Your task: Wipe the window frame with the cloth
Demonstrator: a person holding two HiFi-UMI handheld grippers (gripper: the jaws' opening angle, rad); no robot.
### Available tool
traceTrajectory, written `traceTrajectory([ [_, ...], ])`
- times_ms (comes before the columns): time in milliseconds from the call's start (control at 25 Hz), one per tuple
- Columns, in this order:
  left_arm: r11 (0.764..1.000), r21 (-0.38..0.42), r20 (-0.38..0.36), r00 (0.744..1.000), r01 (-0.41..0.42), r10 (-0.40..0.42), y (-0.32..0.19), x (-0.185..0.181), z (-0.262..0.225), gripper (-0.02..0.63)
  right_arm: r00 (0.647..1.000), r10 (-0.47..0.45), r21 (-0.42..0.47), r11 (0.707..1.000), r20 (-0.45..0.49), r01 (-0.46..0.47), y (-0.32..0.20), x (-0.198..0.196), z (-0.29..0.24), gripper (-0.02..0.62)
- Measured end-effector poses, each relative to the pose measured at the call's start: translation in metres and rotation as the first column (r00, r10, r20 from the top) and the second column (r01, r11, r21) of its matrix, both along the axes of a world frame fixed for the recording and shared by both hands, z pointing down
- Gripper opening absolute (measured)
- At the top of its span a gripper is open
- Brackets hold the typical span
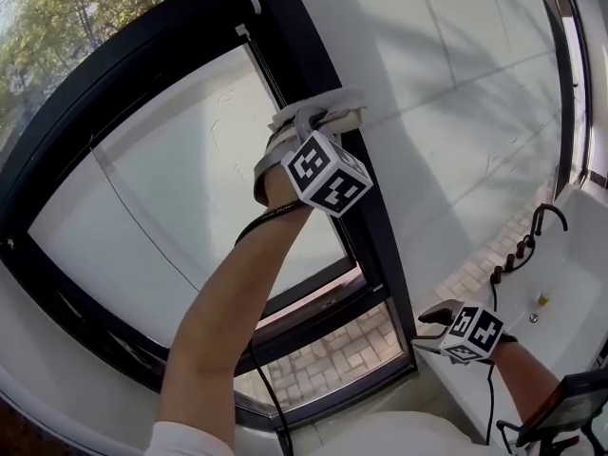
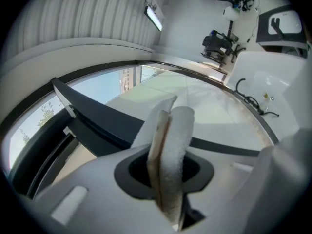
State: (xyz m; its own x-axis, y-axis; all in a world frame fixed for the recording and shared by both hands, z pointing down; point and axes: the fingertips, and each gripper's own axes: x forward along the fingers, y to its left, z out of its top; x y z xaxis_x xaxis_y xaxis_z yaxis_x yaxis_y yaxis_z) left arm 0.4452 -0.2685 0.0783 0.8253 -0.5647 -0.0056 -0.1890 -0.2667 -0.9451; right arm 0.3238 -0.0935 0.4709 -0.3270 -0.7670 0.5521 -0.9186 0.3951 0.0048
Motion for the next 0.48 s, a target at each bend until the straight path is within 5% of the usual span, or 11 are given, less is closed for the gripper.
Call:
traceTrajectory([
  [480, 1.0, -0.02, 0.046, 0.999, 0.007, -0.006, 0.002, 0.001, 0.111, 0.092, 1.0, -0.009, -0.028, 1.0, -0.009, 0.009, 0.005, -0.007, 0.0, 0.195],
])
